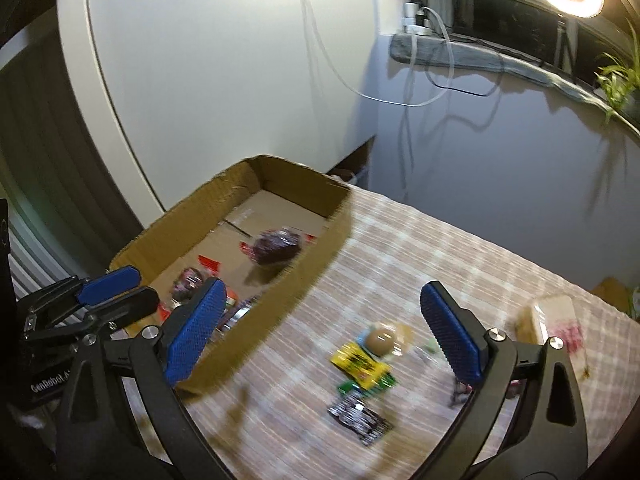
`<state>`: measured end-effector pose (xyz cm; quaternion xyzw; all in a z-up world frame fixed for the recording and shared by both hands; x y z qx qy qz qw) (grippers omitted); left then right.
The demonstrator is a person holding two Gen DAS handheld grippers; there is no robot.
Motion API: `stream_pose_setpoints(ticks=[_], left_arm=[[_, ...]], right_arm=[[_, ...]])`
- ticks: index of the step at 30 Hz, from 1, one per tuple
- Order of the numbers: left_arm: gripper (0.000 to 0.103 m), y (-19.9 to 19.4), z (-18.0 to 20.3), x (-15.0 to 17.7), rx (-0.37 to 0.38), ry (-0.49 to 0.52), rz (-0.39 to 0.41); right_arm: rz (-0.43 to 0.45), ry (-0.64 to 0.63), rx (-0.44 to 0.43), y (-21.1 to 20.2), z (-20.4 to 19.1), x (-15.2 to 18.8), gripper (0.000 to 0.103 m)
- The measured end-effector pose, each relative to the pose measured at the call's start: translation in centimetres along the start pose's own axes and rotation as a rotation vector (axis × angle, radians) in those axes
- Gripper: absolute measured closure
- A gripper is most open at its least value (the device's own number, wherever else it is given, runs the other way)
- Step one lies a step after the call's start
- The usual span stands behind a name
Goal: Organize snacks
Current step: 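Move both tools away from the box back over the table snacks, then move the left tool to the black-and-white packet while the right tool moves to the chocolate bar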
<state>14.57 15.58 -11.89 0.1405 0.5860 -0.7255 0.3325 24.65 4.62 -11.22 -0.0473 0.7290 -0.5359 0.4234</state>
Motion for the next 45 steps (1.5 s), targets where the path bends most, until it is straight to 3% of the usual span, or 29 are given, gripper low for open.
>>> stream_pose_setpoints(ticks=[11,19,26,34,36,39,45], left_arm=[[0.061,1.0,4.8,1.2,0.054,0.071,-0.034],[0.061,2.9,8.6,3.6,0.116,0.125,-0.111],[0.061,5.5,11.0,6.2,0.158,0.145,-0.206],[0.061,7.6,11.9,7.5,0.197,0.133,-0.284],[0.061,8.0,11.9,7.5,0.199,0.13,-0.296],[0.061,8.6,12.0,7.7,0.209,0.127,-0.314],[0.061,9.8,12.0,7.8,0.212,0.122,-0.336]], right_arm=[[-0.012,0.127,0.032,-2.4,8.0,4.3,0.003],[-0.031,0.126,0.004,-3.3,10.4,7.3,0.004],[-0.11,0.138,-0.03,-1.6,11.3,9.7,0.009],[-0.158,0.306,-0.143,1.0,13.1,10.0,0.012],[-0.174,0.363,-0.175,1.8,13.6,9.8,0.022],[-0.193,0.432,-0.202,2.9,14.1,9.6,0.028],[-0.2,0.513,-0.183,4.2,15.0,9.2,0.028]])
Point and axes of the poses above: each gripper's, at about its wrist camera, not at the fingertips, and y roughly the way its jaws point, z to its right, x to its underside, the point moved 10 cm from there along y, roughly the way its jaws point, and after that the axes turned 12 degrees about -z, right-handed, at the moved point
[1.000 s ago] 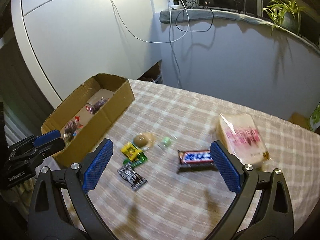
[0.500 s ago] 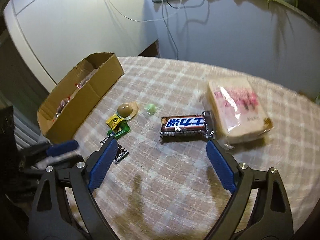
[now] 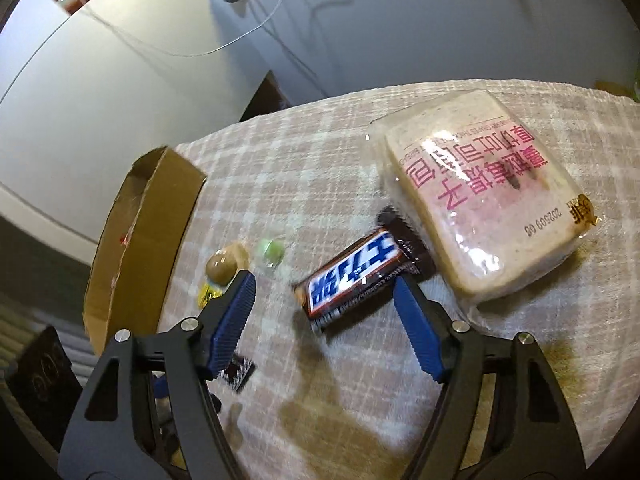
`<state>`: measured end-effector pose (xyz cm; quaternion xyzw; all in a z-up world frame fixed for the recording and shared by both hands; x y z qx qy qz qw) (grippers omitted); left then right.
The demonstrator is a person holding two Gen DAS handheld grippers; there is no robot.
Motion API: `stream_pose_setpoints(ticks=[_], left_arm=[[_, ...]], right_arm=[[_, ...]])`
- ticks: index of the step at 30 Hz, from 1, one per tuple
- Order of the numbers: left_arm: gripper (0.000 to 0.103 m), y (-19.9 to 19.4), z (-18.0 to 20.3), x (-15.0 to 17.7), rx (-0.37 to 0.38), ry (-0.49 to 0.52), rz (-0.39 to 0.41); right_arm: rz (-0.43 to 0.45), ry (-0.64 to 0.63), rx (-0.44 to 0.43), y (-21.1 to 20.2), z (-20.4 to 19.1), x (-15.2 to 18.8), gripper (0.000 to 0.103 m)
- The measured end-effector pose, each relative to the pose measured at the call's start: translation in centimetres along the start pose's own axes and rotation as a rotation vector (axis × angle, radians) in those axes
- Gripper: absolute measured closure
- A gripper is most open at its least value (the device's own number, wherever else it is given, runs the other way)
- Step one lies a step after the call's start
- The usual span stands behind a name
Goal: Organize snacks
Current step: 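Move the left tool to the black-and-white packet while the right tool moves to the chocolate bar, then close the left tool on the black-and-white packet while the right tool grasps the blue-and-white chocolate bar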
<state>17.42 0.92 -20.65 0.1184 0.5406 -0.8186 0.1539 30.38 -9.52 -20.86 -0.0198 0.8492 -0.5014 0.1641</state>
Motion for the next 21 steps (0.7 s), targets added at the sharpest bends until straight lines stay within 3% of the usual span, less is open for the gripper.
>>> stream_pose_setpoints(ticks=[3,8,14,17,21], left_arm=[[0.061,0.2,0.0,-0.3,-0.002,0.006,0.002],[0.061,0.4,0.1,-0.8,-0.019,0.019,0.007],[0.061,0.9,0.2,-1.4,-0.068,0.044,0.011],[0.061,1.4,0.6,-1.8,-0.1,0.073,0.004],[0.061,2.3,1.6,-2.2,-0.171,0.159,-0.023]], right_arm=[[-0.008,0.007,0.018,0.6,0.0,-0.5,0.028],[-0.006,-0.061,0.122,1.3,-0.7,-1.3,0.03],[-0.014,-0.153,0.225,1.8,-0.8,-1.4,0.044],[-0.014,-0.185,0.257,1.6,-0.6,-1.1,0.057],[-0.023,-0.201,0.25,1.3,-0.1,-0.8,0.069]])
Point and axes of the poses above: each gripper's, at about its wrist camera, not at the fingertips, and y roughly the way its jaws point, z to its right, x to its underside, the point moved 10 cm from there along y, roughly the way its jaws point, and after that the axes turned 12 degrees about -z, right-handed, at the moved point
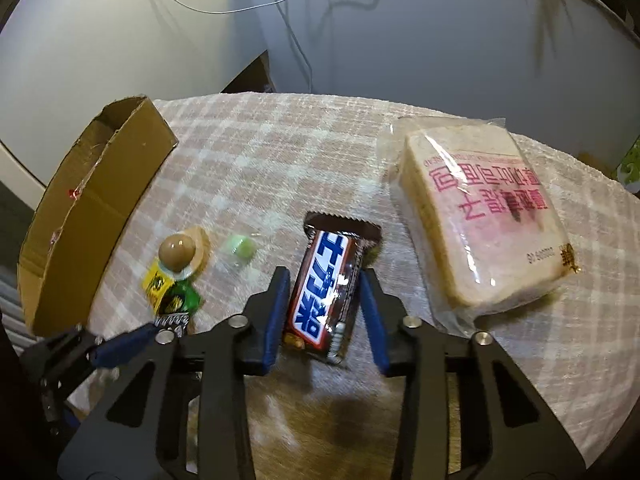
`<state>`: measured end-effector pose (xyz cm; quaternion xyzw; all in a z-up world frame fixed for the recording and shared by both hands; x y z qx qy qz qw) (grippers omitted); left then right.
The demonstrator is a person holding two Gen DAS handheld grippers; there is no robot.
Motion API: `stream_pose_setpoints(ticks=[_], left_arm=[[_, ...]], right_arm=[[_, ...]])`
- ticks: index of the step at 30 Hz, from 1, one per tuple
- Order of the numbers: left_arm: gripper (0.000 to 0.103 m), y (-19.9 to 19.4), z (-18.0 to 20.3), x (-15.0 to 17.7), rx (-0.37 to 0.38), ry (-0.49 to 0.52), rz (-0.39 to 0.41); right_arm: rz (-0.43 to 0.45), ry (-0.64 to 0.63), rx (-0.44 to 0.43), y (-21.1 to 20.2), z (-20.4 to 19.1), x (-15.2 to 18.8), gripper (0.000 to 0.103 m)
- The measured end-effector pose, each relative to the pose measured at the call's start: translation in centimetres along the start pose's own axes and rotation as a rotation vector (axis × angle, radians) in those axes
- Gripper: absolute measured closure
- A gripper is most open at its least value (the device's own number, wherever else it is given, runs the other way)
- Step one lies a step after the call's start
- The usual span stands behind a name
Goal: Organize snacks
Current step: 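Close the left tool on the black-and-white packet while the right tool grasps the blue-and-white chocolate bar, then carry the black-and-white packet with the left tool while the right tool carries the chocolate bar to the box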
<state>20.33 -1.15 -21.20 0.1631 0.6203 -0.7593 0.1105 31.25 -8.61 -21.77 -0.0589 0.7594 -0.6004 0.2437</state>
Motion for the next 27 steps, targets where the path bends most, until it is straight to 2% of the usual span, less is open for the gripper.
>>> stream_pose_setpoints(ticks=[4,8,16,27], left_arm=[[0.062,0.6,0.5,-0.6,-0.054,0.061,-0.004],[0.08,0.7,0.7,-0.5,-0.112,0.097,0.02],[0.08,-0.1,0.1,0.0,-0.055,0.04,0.032],[0.08,-3.2,-0.5,0.4,-0.022,-0.013,0.103]], right_arm=[[0.003,-0.015,-0.01,-0.1,0.3,0.3,0.073],[0.014,-0.032,-0.006,-0.2,0.4,0.5,0.073],[0.026,-0.022,-0.042,-0.6,0.2,1.3,0.073],[0.078,-0.017,-0.066,-3.0,-0.7,3.0,0.073]])
Point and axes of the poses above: each gripper's, at about its wrist camera, not at the fingertips, and y roughly the way its jaws point, z to its right, x to its underside, the point moved 10 cm from there along y, roughly the way its jaws point, and after that the axes turned 12 degrees about -z, right-handed, at the moved point
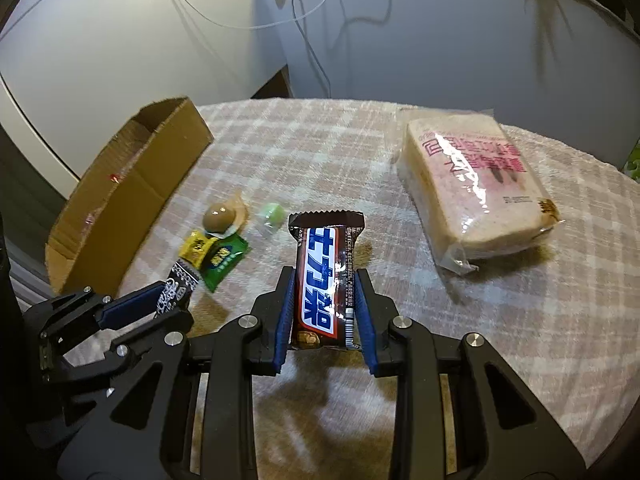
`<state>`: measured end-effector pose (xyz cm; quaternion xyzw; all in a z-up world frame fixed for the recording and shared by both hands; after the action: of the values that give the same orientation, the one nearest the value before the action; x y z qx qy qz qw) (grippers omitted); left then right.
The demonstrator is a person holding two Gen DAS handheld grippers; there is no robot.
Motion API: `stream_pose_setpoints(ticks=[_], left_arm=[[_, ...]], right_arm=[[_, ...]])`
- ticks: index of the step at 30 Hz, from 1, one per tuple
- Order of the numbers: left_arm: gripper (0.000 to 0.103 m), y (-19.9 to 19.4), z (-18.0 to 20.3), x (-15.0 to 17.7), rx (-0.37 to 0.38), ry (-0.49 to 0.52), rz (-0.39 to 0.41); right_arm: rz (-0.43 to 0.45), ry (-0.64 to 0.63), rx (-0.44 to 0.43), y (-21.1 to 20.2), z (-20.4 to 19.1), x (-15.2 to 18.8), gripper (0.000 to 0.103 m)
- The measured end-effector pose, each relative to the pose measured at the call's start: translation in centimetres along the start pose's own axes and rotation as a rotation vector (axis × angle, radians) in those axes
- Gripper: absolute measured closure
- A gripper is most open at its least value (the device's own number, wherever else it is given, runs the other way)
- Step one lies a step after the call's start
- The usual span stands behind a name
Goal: Organize snacks
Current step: 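Carry the black-and-white packet with the left tool while the right tool carries the chocolate bar to the box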
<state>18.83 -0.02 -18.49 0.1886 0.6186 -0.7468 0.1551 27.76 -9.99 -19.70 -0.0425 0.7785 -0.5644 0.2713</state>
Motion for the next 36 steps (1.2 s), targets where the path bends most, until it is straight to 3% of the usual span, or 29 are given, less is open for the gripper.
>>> stream_pose_setpoints(ticks=[14,36], left_arm=[[0.08,-6.4,-4.8,-0.5,-0.017,-0.091,0.119],[0.08,-11.4,-15.1,0.1,-0.119,-0.228,0.222]], right_arm=[[0.106,-0.092,-0.044,-4.8,-6.3,-1.8,0.073],[0.115,-0.267,-0.108,-3.3,-18.5,-5.5,0.073]])
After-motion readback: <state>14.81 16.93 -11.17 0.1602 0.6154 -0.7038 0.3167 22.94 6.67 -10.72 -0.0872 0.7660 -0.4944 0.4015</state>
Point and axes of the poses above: each gripper's, at about its wrist camera, not at the fingertips, and y roughly the way its jaws point, z to its right, x to its underside, the point moved 10 cm from there along y, roughly the way its jaws point, and after that the axes turned 12 degrees about -z, right-handed, at the moved point
